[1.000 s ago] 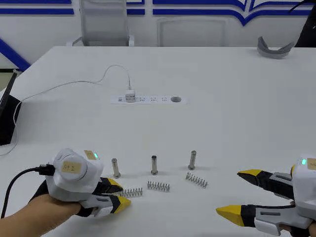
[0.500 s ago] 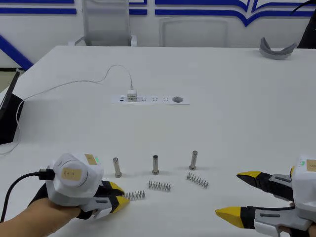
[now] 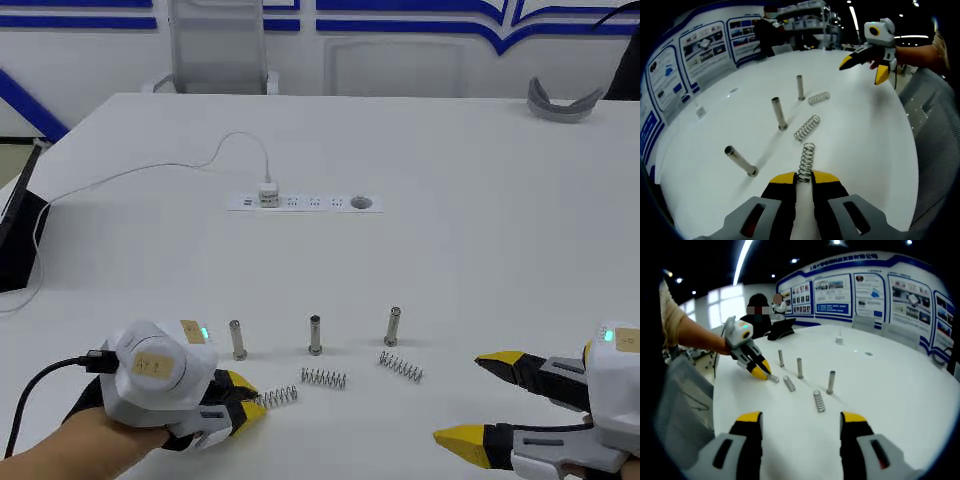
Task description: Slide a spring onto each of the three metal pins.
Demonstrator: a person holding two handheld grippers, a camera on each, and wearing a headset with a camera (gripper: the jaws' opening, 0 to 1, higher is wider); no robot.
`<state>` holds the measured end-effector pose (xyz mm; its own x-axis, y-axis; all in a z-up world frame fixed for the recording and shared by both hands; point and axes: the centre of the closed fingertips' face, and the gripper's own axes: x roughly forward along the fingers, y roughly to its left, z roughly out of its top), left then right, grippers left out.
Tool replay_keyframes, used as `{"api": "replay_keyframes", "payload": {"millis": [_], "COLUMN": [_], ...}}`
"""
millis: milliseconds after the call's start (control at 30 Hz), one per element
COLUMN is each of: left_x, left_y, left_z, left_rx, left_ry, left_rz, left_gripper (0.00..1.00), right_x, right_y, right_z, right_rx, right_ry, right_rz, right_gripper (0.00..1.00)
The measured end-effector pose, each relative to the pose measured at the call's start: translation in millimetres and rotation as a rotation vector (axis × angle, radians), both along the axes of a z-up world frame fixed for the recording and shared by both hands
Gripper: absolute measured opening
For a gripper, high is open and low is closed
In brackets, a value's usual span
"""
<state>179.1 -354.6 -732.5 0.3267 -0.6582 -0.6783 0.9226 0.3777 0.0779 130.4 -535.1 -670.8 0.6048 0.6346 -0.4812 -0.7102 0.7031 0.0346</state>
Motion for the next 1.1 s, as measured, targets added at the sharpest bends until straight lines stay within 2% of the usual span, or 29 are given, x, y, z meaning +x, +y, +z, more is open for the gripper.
{"api": "replay_keyframes", "payload": {"millis": [167,433,667,867,1100], "left_x": [-1.7,-9.9,-23.4,-36.7,-48.1], "left_y": [0.1,-1.5,-5.9,-15.5,-22.9], "left_z": [-0.6,11.5,19.1,33.8,49.4], "left_rx": [0.007,-0.029,-0.039,-0.060,-0.083], "left_ry": [0.004,0.008,0.000,-0.024,-0.042], "left_rz": [-0.001,0.004,-0.028,-0.080,-0.118], "left_gripper": [0.11,0.10,0.10,0.10,0.10], "right_x": [0.0,-1.5,-6.9,-10.7,-10.7], "right_y": [0.8,17.2,45.1,80.2,106.8], "right_z": [0.4,4.8,5.4,11.0,12.2], "right_rx": [0.000,-0.016,-0.020,-0.008,-0.025], "right_ry": [-0.001,-0.014,-0.012,-0.019,-0.035], "right_rz": [0.004,0.058,0.170,0.285,0.371], "right_gripper": [0.64,0.62,0.52,0.40,0.35]}}
